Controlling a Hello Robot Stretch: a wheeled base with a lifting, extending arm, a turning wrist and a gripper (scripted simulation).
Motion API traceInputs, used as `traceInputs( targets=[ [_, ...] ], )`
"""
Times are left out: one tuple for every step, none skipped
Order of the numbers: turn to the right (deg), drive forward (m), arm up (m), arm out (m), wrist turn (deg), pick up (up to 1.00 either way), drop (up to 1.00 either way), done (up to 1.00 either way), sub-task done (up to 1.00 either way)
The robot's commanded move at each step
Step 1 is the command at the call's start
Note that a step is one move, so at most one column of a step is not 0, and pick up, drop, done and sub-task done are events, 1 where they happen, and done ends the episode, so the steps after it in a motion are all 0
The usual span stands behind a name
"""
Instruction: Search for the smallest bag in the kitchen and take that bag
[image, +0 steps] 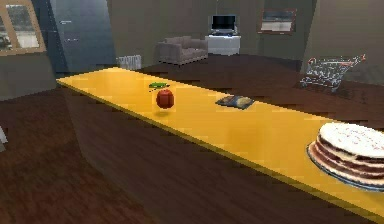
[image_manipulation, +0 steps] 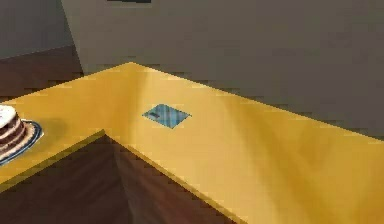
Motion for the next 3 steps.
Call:
traceInputs(
  targets=[
    [0.0,0.00,0.50,0.00,0.0,0.00,0.00,0.00,0.00],
    [0.0,0.00,0.38,0.00,0.0,0.00,0.00,0.00,0.00],
    [0.0,0.00,0.00,0.38,0.0,0.00,0.00,0.00,0.00]
  ],
)
